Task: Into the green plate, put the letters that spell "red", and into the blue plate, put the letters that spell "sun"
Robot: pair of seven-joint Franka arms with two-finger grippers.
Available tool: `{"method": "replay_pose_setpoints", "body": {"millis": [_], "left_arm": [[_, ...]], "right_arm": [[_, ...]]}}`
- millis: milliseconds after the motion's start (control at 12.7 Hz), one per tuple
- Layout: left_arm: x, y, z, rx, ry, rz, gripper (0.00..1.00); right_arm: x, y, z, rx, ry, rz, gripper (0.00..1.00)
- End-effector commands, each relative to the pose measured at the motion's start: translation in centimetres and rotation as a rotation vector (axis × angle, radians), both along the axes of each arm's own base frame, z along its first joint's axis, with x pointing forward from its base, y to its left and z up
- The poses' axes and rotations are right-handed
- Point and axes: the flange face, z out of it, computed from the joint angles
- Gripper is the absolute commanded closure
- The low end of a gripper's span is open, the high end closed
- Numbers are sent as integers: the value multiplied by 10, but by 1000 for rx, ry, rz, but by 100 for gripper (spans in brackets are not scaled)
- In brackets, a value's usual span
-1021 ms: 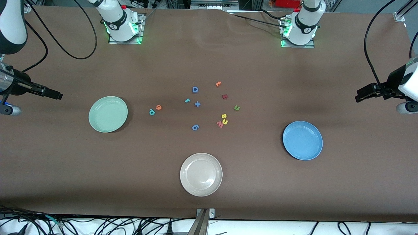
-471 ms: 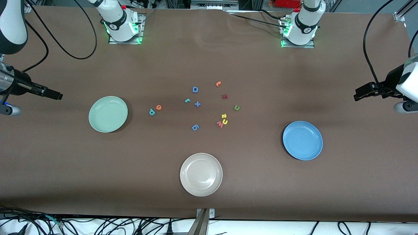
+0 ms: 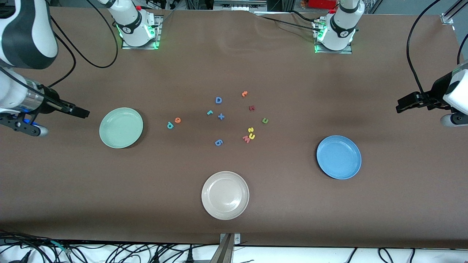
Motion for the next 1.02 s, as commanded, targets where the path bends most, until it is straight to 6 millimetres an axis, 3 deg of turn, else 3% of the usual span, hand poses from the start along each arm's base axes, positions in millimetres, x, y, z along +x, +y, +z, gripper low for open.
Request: {"method": "replay_pose_setpoints", "body": {"millis": [0, 157, 471, 707, 942], "left_arm": [[-2, 0, 1, 19, 8, -29, 0], [-1, -1, 0, 19, 11, -31, 0], [-1, -11, 0, 19, 11, -47, 0], [-1, -10, 0, 20, 10, -47, 0], [0, -11, 0, 19, 10, -49, 0]], "right_arm": [[3, 30, -5, -1, -5, -66, 1], [6, 69, -18, 14, -8, -140, 1], [12, 138, -68, 17, 20, -254, 1], [12, 174, -118, -16, 48, -304, 1], [7, 195, -162, -41, 59, -340, 1]]}}
